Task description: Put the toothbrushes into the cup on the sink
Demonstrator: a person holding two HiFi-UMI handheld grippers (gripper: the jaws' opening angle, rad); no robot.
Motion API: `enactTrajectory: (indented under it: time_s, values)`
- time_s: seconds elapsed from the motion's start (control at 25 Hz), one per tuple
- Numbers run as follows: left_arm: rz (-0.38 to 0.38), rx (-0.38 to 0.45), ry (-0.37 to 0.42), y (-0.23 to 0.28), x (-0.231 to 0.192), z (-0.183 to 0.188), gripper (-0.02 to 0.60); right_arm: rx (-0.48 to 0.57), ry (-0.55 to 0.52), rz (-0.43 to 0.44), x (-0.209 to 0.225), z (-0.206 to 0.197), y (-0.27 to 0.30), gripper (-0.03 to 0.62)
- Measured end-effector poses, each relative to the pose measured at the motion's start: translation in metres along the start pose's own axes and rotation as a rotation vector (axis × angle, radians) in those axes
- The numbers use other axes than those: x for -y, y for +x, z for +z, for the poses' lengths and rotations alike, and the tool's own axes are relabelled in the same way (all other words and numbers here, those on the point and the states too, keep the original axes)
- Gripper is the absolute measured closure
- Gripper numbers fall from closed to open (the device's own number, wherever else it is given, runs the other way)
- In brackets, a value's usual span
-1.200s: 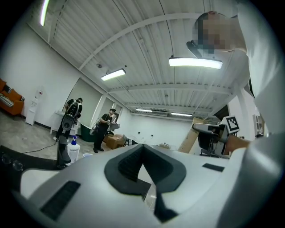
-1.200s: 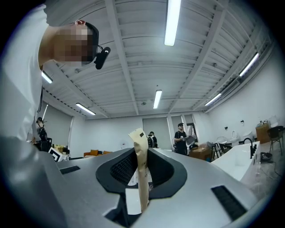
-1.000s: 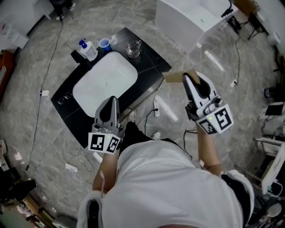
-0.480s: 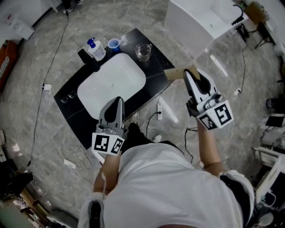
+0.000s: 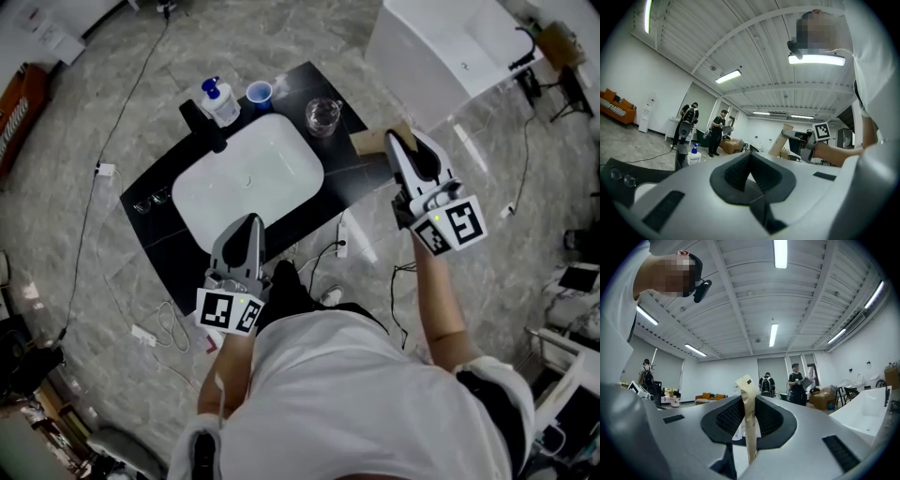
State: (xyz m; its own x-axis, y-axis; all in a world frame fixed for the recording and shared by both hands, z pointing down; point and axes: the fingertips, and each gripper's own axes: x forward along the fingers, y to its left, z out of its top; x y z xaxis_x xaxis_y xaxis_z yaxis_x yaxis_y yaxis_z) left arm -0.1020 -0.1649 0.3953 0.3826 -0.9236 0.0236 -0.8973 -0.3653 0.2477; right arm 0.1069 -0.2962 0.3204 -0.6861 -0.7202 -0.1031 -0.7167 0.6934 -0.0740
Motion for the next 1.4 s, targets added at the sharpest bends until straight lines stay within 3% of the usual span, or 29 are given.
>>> enactTrajectory:
  time_s: [0.44, 0.84, 1.4]
  values:
    - [0.045, -0.003, -0.006, 0.010, -0.034, -0.001, 0.578, -0.037, -0.015, -0.024, 0.027, -0.031, 0.055, 0.507]
    - [0.042, -0.029, 0.004, 0.026, -0.055, -0.010, 0.578, -0.081, -0.025, -0.040, 0.046, -0.069, 0.102, 0.507]
    - [0.074, -0.070, -0.024, 0.033, -0.092, -0.023, 0.580, -0.146, 0.002, -0.076, 0.062, -0.127, 0.139, 0.507]
